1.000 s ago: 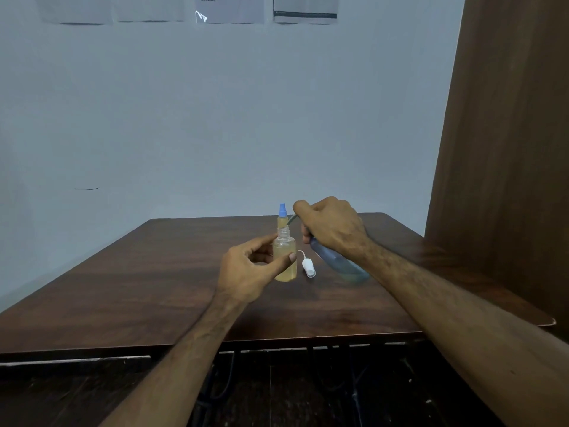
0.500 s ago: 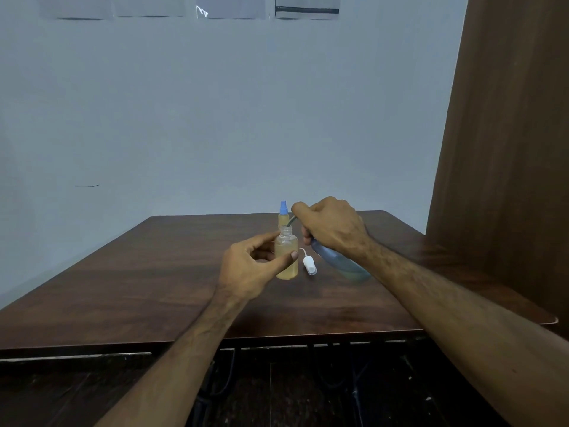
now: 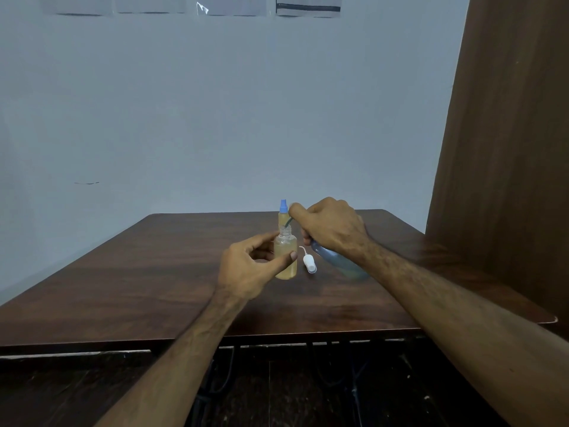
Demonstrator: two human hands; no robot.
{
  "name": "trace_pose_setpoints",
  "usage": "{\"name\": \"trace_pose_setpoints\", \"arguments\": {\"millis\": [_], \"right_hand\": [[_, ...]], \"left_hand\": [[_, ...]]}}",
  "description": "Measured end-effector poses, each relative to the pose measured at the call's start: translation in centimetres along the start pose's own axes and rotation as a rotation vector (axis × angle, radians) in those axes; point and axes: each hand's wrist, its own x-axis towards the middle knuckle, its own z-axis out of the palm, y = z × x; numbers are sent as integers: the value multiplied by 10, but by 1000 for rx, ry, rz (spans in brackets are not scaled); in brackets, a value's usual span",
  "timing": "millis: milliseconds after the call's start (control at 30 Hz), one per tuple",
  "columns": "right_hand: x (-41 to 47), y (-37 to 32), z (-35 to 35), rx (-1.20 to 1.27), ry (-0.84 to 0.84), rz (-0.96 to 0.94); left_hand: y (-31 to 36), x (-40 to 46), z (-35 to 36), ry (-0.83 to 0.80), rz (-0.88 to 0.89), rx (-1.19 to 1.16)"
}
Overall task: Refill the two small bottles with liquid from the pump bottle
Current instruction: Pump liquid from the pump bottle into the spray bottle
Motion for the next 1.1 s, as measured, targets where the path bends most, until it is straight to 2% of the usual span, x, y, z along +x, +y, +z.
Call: {"name": "trace_pose_setpoints", "arguments": {"millis": [500,1100], "right_hand": [[-2,6,11,-1,-95,58],[-8,8,15,8,-41,25]], "left_hand": [[-6,-12,4,1,12,-14],[-10,-14,4,4,14,15]]}}
